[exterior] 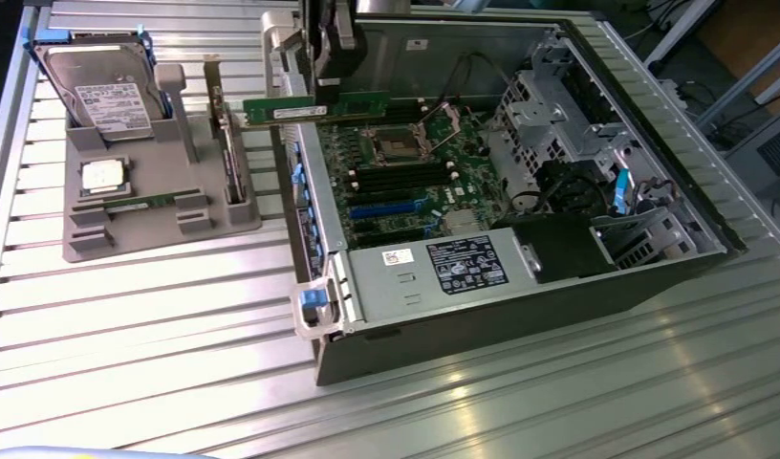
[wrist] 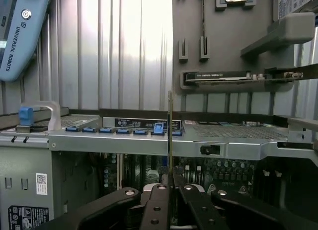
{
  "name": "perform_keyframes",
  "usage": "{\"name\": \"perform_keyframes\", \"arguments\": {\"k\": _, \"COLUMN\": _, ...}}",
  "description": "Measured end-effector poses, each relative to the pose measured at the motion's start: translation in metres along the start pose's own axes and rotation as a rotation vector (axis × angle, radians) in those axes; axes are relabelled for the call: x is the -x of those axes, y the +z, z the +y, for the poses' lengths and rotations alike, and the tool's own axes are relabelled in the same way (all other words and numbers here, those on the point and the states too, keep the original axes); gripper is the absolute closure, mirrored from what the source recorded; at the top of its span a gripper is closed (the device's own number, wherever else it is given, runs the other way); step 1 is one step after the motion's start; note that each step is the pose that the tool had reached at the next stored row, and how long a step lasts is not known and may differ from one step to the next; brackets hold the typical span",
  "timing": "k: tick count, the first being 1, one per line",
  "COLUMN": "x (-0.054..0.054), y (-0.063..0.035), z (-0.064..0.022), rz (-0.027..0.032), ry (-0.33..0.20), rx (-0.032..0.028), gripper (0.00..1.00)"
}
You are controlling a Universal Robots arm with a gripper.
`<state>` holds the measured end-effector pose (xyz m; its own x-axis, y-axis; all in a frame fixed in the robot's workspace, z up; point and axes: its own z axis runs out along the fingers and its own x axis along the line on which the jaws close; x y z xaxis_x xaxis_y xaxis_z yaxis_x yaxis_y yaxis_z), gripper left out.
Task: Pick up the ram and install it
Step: 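Pick up the ram and move it above insertion slot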
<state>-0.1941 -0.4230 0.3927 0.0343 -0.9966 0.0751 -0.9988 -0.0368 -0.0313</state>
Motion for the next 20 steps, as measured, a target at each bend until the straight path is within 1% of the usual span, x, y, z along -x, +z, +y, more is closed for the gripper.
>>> {"name": "perform_keyframes", "arguments": {"k": 9, "x": 0.0, "y": 0.0007, "z": -0.0092, "rz": 0.0045, "ry": 0.0, "rx": 0.0002, "gripper": 0.88}}
{"name": "perform_keyframes", "arguments": {"k": 12, "x": 0.0, "y": 0.0011, "z": -0.0147, "rz": 0.0086, "ry": 0.0, "rx": 0.0003, "gripper": 0.88}}
{"name": "perform_keyframes", "arguments": {"k": 20, "x": -0.001, "y": 0.0016, "z": -0.0229, "rz": 0.0177, "ry": -0.001, "rx": 0.0006, "gripper": 0.88}}
